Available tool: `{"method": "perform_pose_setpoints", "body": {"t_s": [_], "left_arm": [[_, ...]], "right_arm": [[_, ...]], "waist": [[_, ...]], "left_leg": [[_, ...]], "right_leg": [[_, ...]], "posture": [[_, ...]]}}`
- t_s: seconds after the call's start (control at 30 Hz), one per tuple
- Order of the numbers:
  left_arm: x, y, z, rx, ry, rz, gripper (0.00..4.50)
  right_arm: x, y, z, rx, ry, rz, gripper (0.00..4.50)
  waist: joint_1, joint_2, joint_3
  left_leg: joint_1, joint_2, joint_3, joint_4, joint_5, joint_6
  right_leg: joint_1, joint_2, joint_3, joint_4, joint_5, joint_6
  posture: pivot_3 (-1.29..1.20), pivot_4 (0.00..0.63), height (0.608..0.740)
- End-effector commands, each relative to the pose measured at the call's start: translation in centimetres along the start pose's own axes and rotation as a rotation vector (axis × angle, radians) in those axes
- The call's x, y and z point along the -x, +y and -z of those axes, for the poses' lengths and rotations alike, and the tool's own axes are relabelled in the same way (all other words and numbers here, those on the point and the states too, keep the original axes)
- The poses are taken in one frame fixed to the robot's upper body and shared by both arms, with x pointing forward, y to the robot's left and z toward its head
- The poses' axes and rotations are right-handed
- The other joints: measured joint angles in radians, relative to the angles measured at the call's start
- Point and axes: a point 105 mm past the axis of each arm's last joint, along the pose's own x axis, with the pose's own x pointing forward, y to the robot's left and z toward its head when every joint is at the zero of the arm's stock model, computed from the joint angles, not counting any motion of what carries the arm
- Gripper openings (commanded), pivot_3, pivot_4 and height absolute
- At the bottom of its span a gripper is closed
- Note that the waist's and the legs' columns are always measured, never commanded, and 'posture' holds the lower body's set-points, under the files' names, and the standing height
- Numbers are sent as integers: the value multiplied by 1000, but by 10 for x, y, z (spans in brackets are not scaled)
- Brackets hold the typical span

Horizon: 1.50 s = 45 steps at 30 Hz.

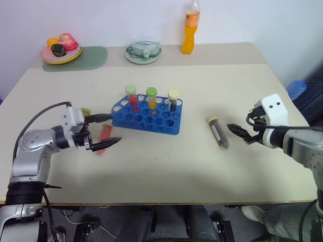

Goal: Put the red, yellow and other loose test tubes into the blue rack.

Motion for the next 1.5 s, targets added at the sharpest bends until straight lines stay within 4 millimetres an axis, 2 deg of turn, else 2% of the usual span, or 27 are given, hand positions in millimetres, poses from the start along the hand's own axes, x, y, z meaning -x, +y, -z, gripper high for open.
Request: {"method": "perform_pose_setpoints", "body": {"t_s": [0.03,0.37,0.5,0.7,0.8,0.97,1.0,1.17,1.3,1.37,1.4,1.5], "left_arm": [[-14,-7,-14,-53,-26,67,4488],[-35,-20,-10,-45,-28,141,4488],[-37,-22,-10,-36,-38,139,4488],[-36,-29,-9,-26,-35,136,4488],[-33,-30,-8,-21,-26,127,4500],[-32,-32,-7,-16,-23,119,4500],[-32,-33,-7,-15,-23,118,4500],[-32,-33,-6,-13,-21,113,4500],[-32,-31,-6,-17,-22,105,4500],[-31,-29,-6,-16,-27,92,4500],[-31,-27,-5,-16,-31,80,4500],[-29,-22,-1,-2,-52,20,4500]], "right_arm": [[-3,1,-8,-19,57,-17,4500],[-31,34,-35,-80,146,-166,4500],[-44,42,-30,-97,202,-184,4500],[-64,43,-8,-65,301,-114,4500],[-70,42,-2,-10,313,-92,3639],[-72,42,-3,32,300,-88,1214],[-73,42,-2,48,297,-84,917],[-72,43,-4,135,261,-84,917],[-68,42,-15,243,161,-79,917],[-61,52,-25,263,66,-165,917],[-55,62,-34,273,-28,-238,917],[-31,84,-46,332,-223,-392,917]], "waist": [[0,0,0],[-2,0,0],[-1,0,0],[-3,0,0],[-3,-1,-1],[-5,-1,-1],[-6,-1,-1],[-9,-1,-1],[-7,-1,-1],[-6,-1,-1],[-7,-1,-1],[-9,1,0]], "left_leg": [[-1,0,0,0,0,0],[-4,1,0,1,0,0],[-5,0,0,2,0,0],[-5,0,0,2,0,0],[-5,0,1,3,0,0],[-4,1,1,2,0,0],[-4,1,2,2,0,0],[-3,1,2,2,0,0],[-3,1,2,3,0,0],[-3,1,2,2,0,0],[-4,1,2,2,0,0],[-4,1,2,2,0,0]], "right_leg": [[0,0,0,0,0,0],[-3,0,0,-1,1,0],[-3,0,0,-2,1,0],[-4,0,0,-1,2,0],[-4,1,0,-1,3,-1],[-3,1,0,-1,3,-1],[-3,1,0,-1,3,-1],[-3,1,0,-1,3,-1],[-3,1,0,-1,3,-1],[-3,1,0,-1,3,-1],[-3,1,0,-1,3,-1],[-4,1,0,-1,3,0]], "posture": [[0,150,740],[0,150,740],[0,150,740],[0,150,740],[0,150,740],[0,150,740],[0,150,740],[0,150,740],[0,150,740],[0,150,740],[0,150,740],[0,150,740]]}}
